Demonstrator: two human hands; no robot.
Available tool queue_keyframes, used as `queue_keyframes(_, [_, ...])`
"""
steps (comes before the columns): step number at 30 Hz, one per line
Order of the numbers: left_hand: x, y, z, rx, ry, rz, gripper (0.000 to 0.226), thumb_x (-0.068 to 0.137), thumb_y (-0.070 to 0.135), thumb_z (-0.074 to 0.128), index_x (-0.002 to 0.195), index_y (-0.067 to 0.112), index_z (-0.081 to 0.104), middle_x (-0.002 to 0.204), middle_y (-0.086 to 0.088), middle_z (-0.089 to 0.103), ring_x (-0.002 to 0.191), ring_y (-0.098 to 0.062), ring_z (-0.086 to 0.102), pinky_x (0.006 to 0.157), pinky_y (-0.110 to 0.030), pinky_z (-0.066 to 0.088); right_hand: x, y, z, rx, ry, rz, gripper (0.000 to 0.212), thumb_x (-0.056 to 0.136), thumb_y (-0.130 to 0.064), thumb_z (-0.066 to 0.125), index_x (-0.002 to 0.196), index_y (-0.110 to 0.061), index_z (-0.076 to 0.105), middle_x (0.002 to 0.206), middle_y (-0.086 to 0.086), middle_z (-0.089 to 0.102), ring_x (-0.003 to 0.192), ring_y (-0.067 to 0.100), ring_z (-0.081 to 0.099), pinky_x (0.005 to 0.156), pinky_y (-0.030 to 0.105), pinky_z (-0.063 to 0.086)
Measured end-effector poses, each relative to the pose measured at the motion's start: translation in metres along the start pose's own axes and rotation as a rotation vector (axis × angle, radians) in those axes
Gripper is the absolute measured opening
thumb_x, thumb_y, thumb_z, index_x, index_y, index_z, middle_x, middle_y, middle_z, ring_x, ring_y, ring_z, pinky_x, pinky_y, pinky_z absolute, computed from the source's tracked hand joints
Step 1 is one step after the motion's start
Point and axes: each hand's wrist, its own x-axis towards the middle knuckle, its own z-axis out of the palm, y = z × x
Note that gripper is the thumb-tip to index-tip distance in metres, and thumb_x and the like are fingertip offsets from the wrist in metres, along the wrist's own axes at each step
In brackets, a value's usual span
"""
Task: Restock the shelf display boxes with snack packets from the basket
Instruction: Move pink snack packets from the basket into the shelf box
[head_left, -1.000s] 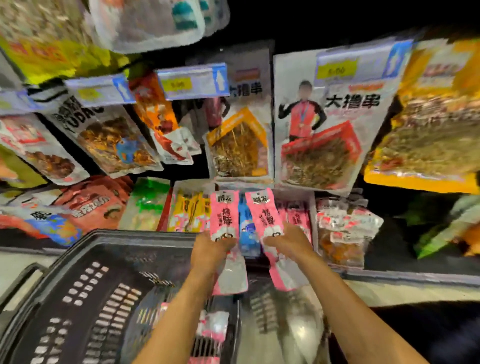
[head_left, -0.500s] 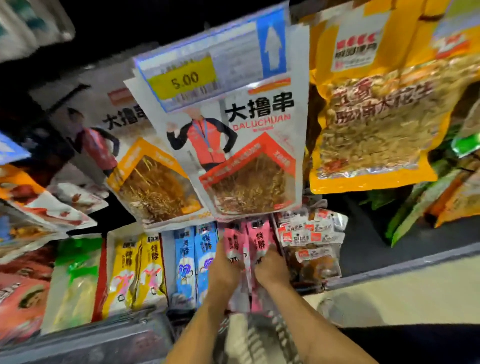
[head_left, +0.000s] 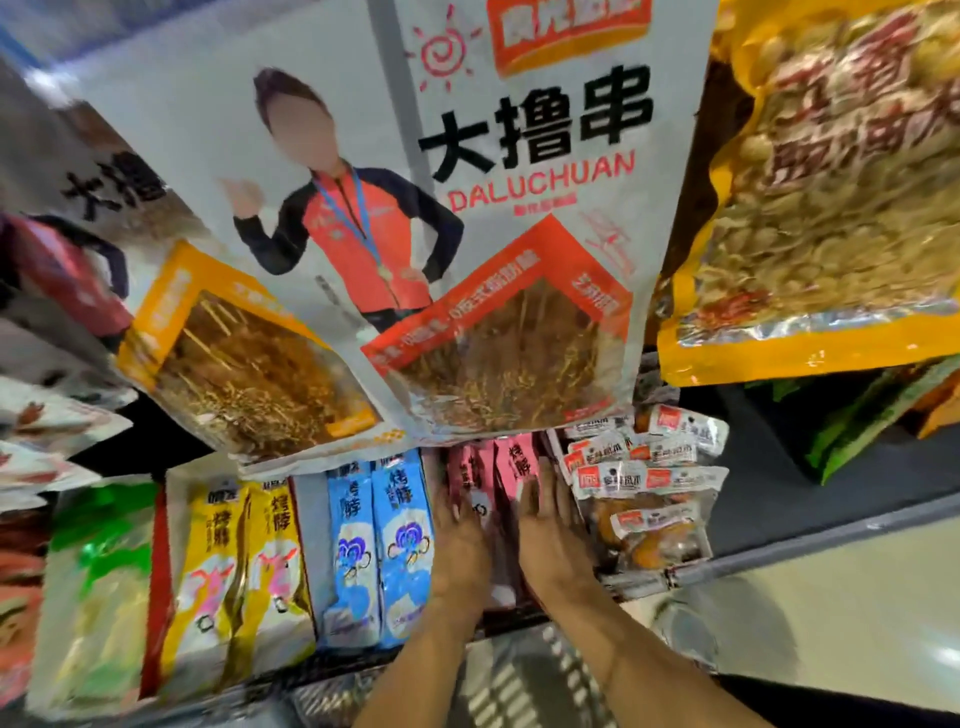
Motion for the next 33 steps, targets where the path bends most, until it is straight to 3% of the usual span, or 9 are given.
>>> queue_keyframes(3, [-0.003, -0.008, 0.018, 0.178, 0.057, 0.120, 0.057, 0.092, 0.003, 0.030, 0.149, 0.009, 0.034, 0.157, -0.023, 0.022, 0.147, -0.043, 0.008, 0.121, -0.048, 0.002, -0.004, 0.003, 0.004, -0.050, -0.058, -0.039, 0.064, 0.077, -0.014, 0.025, 0.130, -0.007, 0.062, 0.142, 0.010, 0.053, 0.137, 0.023, 0.039, 0.121, 0.037, 0.013])
queue_keyframes(5, [-0.004, -0.012, 0.025, 0.166, 0.087, 0.140, 0.060, 0.095, 0.005, 0.027, 0.154, 0.009, 0.019, 0.160, -0.013, 0.006, 0.149, -0.034, 0.010, 0.119, -0.035, -0.012, -0.005, 0.004, 0.001, -0.045, -0.110, -0.006, 0.064, 0.086, -0.015, 0.023, 0.148, -0.008, 0.038, 0.156, 0.008, 0.030, 0.147, 0.021, 0.019, 0.109, 0.029, -0.031])
queue_keyframes(8, [-0.006, -0.011, 0.023, 0.237, -0.113, 0.045, 0.069, 0.102, 0.017, 0.034, 0.155, 0.016, -0.010, 0.163, -0.004, -0.003, 0.151, -0.018, 0.001, 0.123, -0.030, 0.001, -0.003, 0.007, 0.011, -0.091, -0.210, 0.040, 0.065, 0.099, -0.021, 0.026, 0.155, -0.011, -0.006, 0.162, 0.003, -0.009, 0.150, 0.019, -0.011, 0.083, 0.024, -0.046])
queue_keyframes(11, [0.000, -0.009, 0.017, 0.380, -0.189, 0.069, 0.079, 0.100, 0.019, 0.044, 0.154, 0.013, -0.014, 0.164, -0.006, -0.003, 0.151, -0.016, 0.001, 0.123, -0.031, 0.007, -0.003, 0.007, 0.018, -0.043, -0.142, 0.025, 0.064, 0.094, -0.025, 0.016, 0.154, -0.008, 0.004, 0.161, 0.005, 0.002, 0.151, 0.022, 0.004, 0.093, 0.025, -0.043])
queue_keyframes(13, [0.002, -0.008, 0.014, 0.417, -0.224, 0.079, 0.087, 0.096, 0.014, 0.050, 0.153, 0.010, -0.016, 0.163, -0.008, -0.004, 0.151, -0.017, 0.001, 0.123, -0.032, 0.009, -0.003, 0.004, 0.019, 0.026, -0.161, 0.035, 0.072, 0.085, -0.028, 0.010, 0.150, -0.005, 0.029, 0.156, 0.010, 0.026, 0.145, 0.025, 0.030, 0.113, 0.028, -0.017])
queue_keyframes(17, [0.002, -0.004, 0.005, 0.396, -0.280, 0.074, 0.089, 0.094, 0.011, 0.051, 0.153, 0.008, -0.015, 0.163, -0.011, -0.004, 0.151, -0.020, 0.002, 0.123, -0.033, 0.009, 0.001, 0.008, 0.014, -0.021, -0.258, 0.036, 0.065, 0.098, -0.029, 0.021, 0.154, -0.012, -0.006, 0.163, 0.007, -0.005, 0.151, 0.020, -0.005, 0.118, 0.032, -0.010])
queue_keyframes(22, [-0.019, 0.011, -0.022, 0.234, -0.292, 0.013, 0.072, 0.097, 0.005, 0.035, 0.153, 0.005, -0.010, 0.162, -0.016, 0.007, 0.150, -0.026, 0.011, 0.120, -0.033, 0.021, -0.003, -0.005, -0.019, -0.019, -0.248, 0.027, 0.067, 0.098, -0.031, 0.040, 0.155, -0.013, 0.009, 0.163, 0.006, -0.002, 0.151, 0.021, -0.005, 0.121, 0.035, -0.004])
queue_keyframes(26, [-0.046, 0.014, -0.064, 0.084, -0.065, -0.085, 0.062, 0.099, 0.022, 0.041, 0.154, 0.018, 0.013, 0.141, -0.010, 0.048, 0.120, -0.031, 0.054, 0.090, -0.043, 0.050, -0.021, -0.023, -0.041, 0.028, -0.129, -0.029, 0.063, 0.092, -0.030, 0.048, 0.150, -0.019, 0.027, 0.161, 0.006, 0.017, 0.149, 0.026, 0.015, 0.122, 0.041, 0.008])
queue_keyframes(33, [-0.125, -0.041, -0.162, 0.169, 0.310, -0.179, 0.057, 0.099, 0.046, 0.040, 0.150, 0.021, 0.028, 0.136, -0.002, 0.053, 0.120, -0.025, 0.054, 0.093, -0.040, 0.045, -0.063, -0.096, -0.111, -0.008, -0.006, -0.283, 0.049, 0.092, -0.044, 0.051, 0.134, -0.019, 0.053, 0.143, 0.009, 0.044, 0.133, 0.029, 0.041, 0.115, 0.044, 0.021])
